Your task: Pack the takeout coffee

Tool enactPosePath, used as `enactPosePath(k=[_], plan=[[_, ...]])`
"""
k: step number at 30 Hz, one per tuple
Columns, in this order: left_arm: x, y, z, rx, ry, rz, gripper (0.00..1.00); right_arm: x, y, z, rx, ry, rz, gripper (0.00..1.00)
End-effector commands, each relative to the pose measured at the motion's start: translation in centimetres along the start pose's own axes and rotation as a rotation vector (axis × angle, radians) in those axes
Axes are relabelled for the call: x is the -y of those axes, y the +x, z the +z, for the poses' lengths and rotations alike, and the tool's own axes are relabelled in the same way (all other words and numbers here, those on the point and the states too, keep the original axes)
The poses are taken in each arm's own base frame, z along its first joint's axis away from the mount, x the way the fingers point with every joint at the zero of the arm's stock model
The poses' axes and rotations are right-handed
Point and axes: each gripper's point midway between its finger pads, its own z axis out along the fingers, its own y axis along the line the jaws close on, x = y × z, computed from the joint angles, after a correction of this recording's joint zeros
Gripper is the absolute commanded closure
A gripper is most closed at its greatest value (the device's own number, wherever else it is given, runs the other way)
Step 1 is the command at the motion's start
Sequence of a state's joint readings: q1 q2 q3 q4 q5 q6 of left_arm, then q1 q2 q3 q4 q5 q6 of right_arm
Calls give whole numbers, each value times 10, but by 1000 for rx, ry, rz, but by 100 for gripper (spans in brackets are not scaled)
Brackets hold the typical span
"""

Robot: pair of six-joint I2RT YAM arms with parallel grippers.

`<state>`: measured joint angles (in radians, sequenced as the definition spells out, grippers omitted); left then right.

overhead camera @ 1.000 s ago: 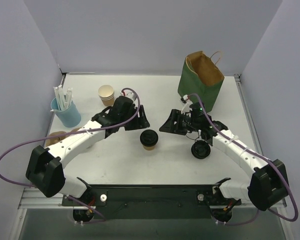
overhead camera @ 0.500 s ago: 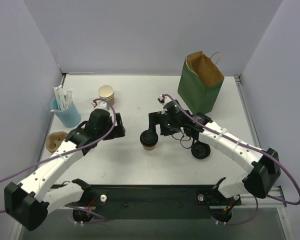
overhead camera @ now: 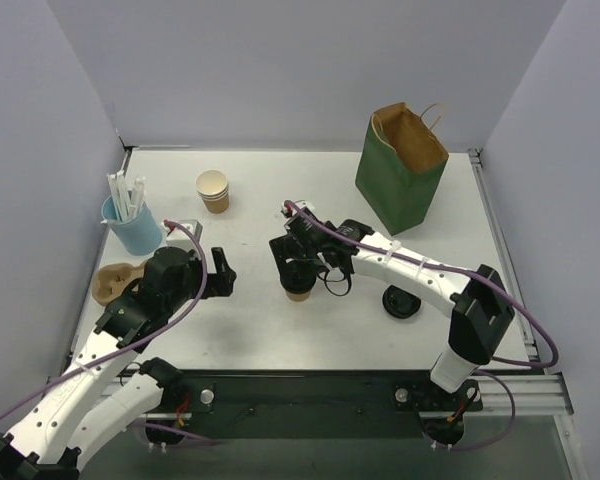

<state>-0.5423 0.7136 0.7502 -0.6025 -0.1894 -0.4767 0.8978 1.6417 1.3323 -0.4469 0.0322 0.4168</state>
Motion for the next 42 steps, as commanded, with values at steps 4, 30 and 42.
enactPosePath(k=[4,30,42], plan=[[9,-5,-18,36,73,41,3,3,-8,5,-7,110,-53,9],[3,-8,-20,53,37,35,3,82,32,13,-97,320,44,36],[3,-8,-23,66,36,41,3,194,65,-19,-112,503,293,35]])
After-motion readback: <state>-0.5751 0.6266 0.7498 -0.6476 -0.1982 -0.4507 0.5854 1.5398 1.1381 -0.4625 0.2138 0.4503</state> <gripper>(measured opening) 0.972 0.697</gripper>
